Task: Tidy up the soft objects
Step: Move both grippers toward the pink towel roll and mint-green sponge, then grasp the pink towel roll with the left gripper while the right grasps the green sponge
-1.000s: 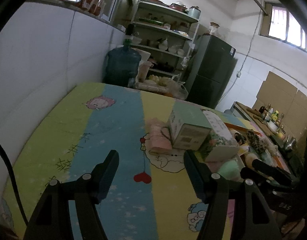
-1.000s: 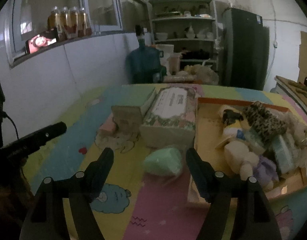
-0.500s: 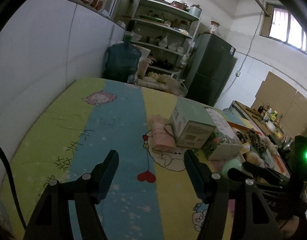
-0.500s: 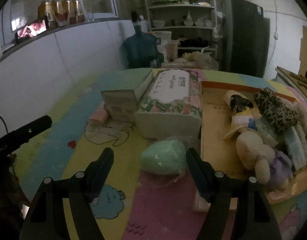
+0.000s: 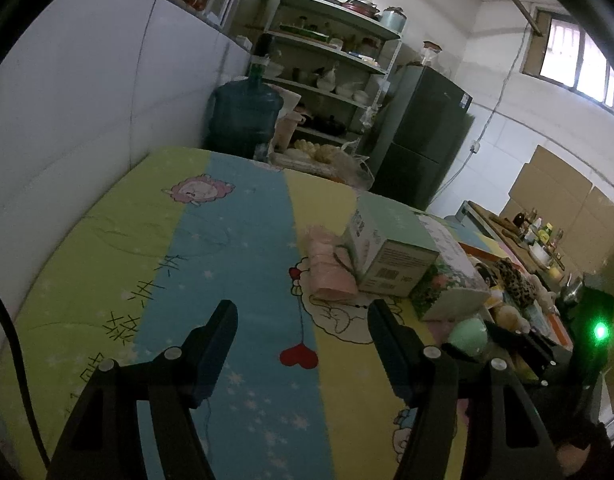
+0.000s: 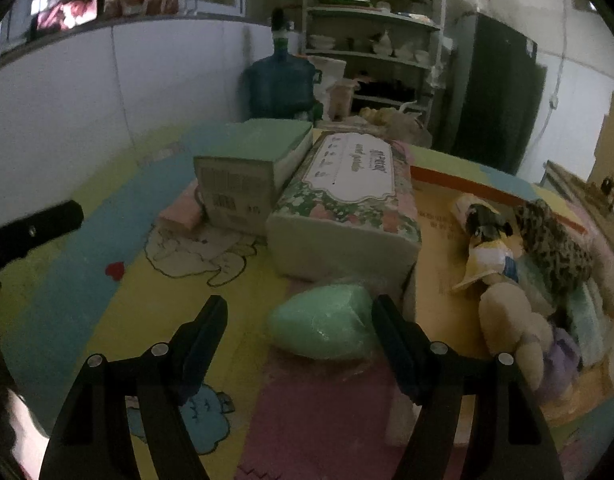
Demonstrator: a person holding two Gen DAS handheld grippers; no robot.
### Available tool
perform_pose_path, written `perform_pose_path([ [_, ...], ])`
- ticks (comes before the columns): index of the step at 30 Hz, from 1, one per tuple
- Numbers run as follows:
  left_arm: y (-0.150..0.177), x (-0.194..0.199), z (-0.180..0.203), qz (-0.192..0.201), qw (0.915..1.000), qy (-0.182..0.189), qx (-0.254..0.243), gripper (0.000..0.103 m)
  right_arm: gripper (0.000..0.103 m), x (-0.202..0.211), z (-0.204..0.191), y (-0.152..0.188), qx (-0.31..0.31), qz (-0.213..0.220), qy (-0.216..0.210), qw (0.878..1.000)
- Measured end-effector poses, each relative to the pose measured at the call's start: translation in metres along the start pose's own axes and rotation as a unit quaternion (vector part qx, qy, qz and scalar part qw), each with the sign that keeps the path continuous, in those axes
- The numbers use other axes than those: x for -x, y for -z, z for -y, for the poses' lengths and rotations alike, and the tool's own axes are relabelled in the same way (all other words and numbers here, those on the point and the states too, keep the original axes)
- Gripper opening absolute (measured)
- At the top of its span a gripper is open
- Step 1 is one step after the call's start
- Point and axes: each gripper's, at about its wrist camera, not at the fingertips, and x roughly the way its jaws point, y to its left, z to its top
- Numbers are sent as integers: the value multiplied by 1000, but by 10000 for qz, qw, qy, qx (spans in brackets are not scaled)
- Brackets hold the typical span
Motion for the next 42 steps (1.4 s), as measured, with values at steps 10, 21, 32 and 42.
perform_pose_path([
  [10, 2, -11, 6, -101, 9999, 71, 30, 67, 53, -5, -2, 3, 305, 8, 325, 9990],
  [21, -26, -59, 22, -711, 9958, 218, -541, 67, 53, 13, 3, -5, 72, 255, -248, 9993],
  [32, -34, -125, 42, -1504, 9850, 25, -850, 67, 53, 26, 16, -2, -164, 419, -455, 9979],
  [42, -32, -114, 20, -1332, 9882, 101, -754, 37, 53, 22, 24, 0, -272, 403, -618, 9969],
])
